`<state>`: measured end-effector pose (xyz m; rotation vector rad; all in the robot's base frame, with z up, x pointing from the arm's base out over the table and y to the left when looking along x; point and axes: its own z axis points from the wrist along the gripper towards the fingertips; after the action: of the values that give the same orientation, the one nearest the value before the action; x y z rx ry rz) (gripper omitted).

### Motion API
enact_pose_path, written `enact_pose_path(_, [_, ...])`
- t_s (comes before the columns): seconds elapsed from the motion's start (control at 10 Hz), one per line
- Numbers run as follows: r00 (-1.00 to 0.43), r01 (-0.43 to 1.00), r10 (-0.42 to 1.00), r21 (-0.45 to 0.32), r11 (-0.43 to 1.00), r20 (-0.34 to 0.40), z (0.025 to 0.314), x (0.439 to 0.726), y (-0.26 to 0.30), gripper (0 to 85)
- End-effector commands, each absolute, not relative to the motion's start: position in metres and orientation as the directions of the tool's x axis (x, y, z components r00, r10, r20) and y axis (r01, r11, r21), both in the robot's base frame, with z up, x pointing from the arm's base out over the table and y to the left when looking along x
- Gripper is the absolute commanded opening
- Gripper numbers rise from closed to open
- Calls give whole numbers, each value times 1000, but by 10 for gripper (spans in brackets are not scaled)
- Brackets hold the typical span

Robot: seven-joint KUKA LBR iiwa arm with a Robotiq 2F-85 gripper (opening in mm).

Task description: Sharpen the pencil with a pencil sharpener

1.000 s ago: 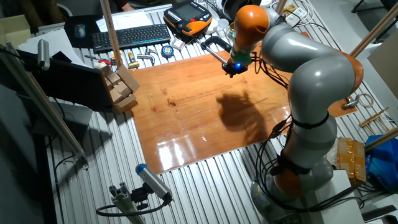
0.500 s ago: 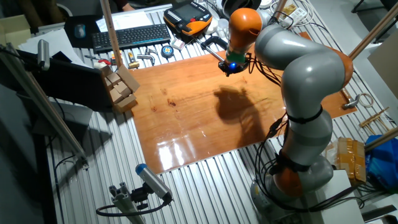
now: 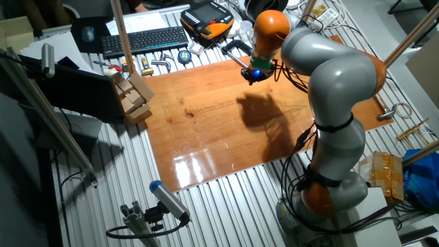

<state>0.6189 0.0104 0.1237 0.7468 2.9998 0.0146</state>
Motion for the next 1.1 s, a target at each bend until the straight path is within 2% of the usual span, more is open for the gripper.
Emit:
enact_pose_path(0.0, [-879,474,475,17,880,-47,122,619,9,0])
enact_pose_path(0.6, [-889,454,454,27,891,-59,101,620,-18,0])
enact_pose_path(1.0, [-866,495,497,41,868,-49,96,624,-25,0])
